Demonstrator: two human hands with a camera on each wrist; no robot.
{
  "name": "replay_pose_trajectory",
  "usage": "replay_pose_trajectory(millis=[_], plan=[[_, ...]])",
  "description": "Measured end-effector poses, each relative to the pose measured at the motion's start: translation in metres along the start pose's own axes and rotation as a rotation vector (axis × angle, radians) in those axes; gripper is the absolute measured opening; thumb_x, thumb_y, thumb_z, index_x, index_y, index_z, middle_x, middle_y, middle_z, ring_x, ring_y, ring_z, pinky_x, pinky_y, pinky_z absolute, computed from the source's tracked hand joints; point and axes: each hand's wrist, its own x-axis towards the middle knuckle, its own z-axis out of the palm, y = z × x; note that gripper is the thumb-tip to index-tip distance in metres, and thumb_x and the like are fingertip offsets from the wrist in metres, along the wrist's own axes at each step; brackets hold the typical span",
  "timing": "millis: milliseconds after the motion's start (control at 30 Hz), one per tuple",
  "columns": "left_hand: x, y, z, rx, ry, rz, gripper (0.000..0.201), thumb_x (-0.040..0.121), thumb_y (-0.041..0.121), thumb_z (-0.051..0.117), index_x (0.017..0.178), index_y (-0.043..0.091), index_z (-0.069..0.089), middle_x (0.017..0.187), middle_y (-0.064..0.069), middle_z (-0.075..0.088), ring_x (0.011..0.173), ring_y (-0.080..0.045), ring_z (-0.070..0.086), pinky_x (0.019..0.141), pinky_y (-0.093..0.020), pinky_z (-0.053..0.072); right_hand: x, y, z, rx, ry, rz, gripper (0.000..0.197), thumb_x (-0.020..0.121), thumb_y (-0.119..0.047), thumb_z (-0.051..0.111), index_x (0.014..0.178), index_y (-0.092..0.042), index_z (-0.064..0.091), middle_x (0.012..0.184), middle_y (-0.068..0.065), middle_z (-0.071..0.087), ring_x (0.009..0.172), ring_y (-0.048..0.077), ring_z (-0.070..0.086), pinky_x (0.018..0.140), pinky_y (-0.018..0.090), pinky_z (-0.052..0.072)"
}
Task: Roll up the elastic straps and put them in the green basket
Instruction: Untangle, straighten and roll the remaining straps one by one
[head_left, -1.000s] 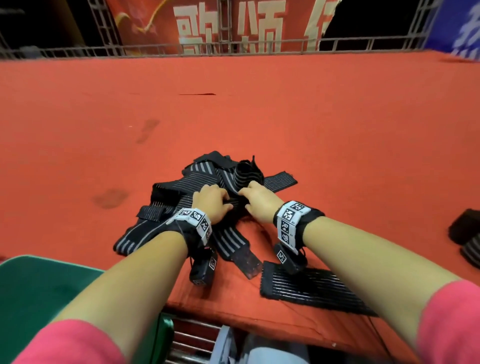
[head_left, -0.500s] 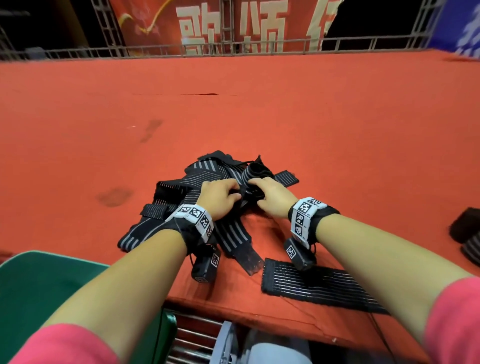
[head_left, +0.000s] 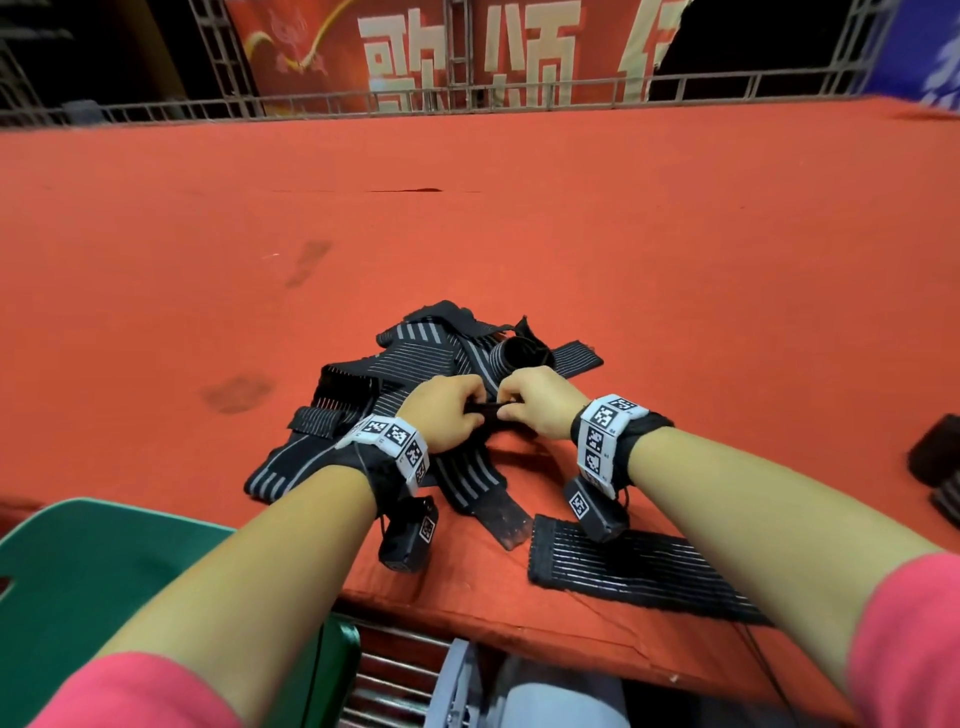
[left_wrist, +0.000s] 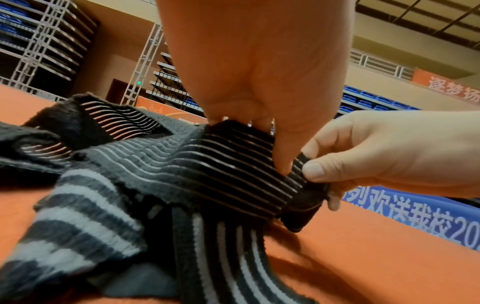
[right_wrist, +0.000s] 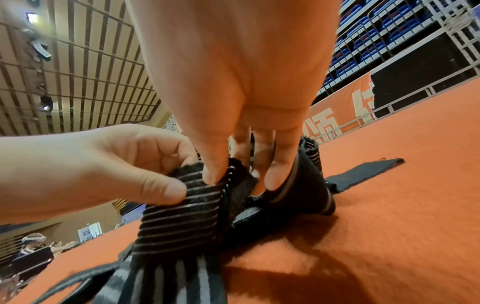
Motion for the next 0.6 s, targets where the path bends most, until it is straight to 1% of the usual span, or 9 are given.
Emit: replay_pose_trajectory(millis=[67, 167, 267, 300, 367, 467, 533, 600], plan=[[-0.001, -0.004, 0.002, 0.128, -0.066, -0.036, 0.02, 0.079, 0.032, 0.07, 0.088, 0.029, 0.052, 0.093, 0.003, 0.067, 0.09, -0.022, 0.062, 0.081, -0.036, 0.049, -0.001, 0.001, 0.006, 0.001, -0.029, 0.047, 0.011, 0.093, -0.023, 0.066, 0.084, -0.022, 0.059, 0.089, 0.0, 0.061, 0.084, 0.02, 0.058, 0.074, 0.033, 0.046], [-0.001, -0.004, 0.006, 0.299, -0.118, -0.027, 0.019, 0.078, 0.033, 0.068, 0.091, 0.026, 0.056, 0.093, 0.003, 0.067, 0.091, -0.023, 0.063, 0.081, -0.036, 0.05, -0.004, 0.002, 0.008, 0.0, -0.041, 0.06, 0.011, 0.095, -0.023, 0.062, 0.086, -0.019, 0.058, 0.092, 0.003, 0.063, 0.085, 0.022, 0.06, 0.076, 0.036, 0.049], [0.001, 0.0, 0.007, 0.322, -0.131, -0.031, 0.017, 0.078, 0.032, 0.066, 0.088, 0.028, 0.053, 0.091, 0.004, 0.067, 0.089, -0.023, 0.064, 0.079, -0.034, 0.05, -0.006, 0.004, 0.001, 0.0, -0.053, 0.076, 0.009, 0.096, -0.024, 0.06, 0.092, -0.016, 0.061, 0.096, 0.005, 0.065, 0.089, 0.024, 0.061, 0.08, 0.038, 0.05], [0.003, 0.002, 0.007, 0.315, -0.133, -0.035, 0.016, 0.078, 0.031, 0.066, 0.089, 0.028, 0.054, 0.09, 0.005, 0.067, 0.088, -0.022, 0.064, 0.079, -0.034, 0.05, -0.006, 0.005, -0.002, -0.001, -0.055, 0.078, 0.008, 0.097, -0.024, 0.059, 0.094, -0.016, 0.061, 0.098, 0.005, 0.065, 0.09, 0.024, 0.06, 0.081, 0.038, 0.05], [0.004, 0.004, 0.005, 0.313, -0.12, -0.037, 0.016, 0.078, 0.028, 0.065, 0.091, 0.028, 0.057, 0.089, 0.005, 0.067, 0.088, -0.022, 0.064, 0.08, -0.036, 0.051, -0.009, 0.006, -0.008, -0.005, -0.055, 0.074, 0.006, 0.098, -0.024, 0.058, 0.094, -0.019, 0.058, 0.098, 0.004, 0.064, 0.091, 0.023, 0.059, 0.079, 0.036, 0.048], [0.004, 0.004, 0.005, 0.335, -0.042, -0.04, 0.013, 0.078, 0.025, 0.064, 0.087, 0.027, 0.054, 0.09, 0.004, 0.067, 0.09, -0.024, 0.064, 0.078, -0.035, 0.049, -0.014, 0.009, -0.017, -0.009, -0.036, 0.06, 0.007, 0.098, -0.022, 0.057, 0.092, -0.02, 0.055, 0.096, 0.003, 0.062, 0.091, 0.023, 0.057, 0.075, 0.033, 0.04], [0.005, 0.003, 0.004, 0.355, 0.014, -0.044, 0.014, 0.078, 0.024, 0.064, 0.085, 0.026, 0.053, 0.092, 0.003, 0.068, 0.093, -0.025, 0.064, 0.079, -0.035, 0.046, -0.017, 0.013, -0.025, -0.001, -0.014, 0.059, 0.007, 0.098, -0.021, 0.057, 0.092, -0.021, 0.054, 0.097, 0.001, 0.061, 0.094, 0.023, 0.056, 0.076, 0.032, 0.038], [0.004, 0.0, 0.001, 0.37, 0.039, -0.072, 0.014, 0.079, 0.023, 0.064, 0.082, 0.026, 0.051, 0.093, 0.003, 0.067, 0.095, -0.025, 0.064, 0.081, -0.035, 0.043, -0.019, 0.018, -0.033, -0.002, 0.009, 0.067, 0.006, 0.099, -0.022, 0.057, 0.094, -0.022, 0.054, 0.098, 0.001, 0.06, 0.096, 0.022, 0.056, 0.077, 0.032, 0.038]])
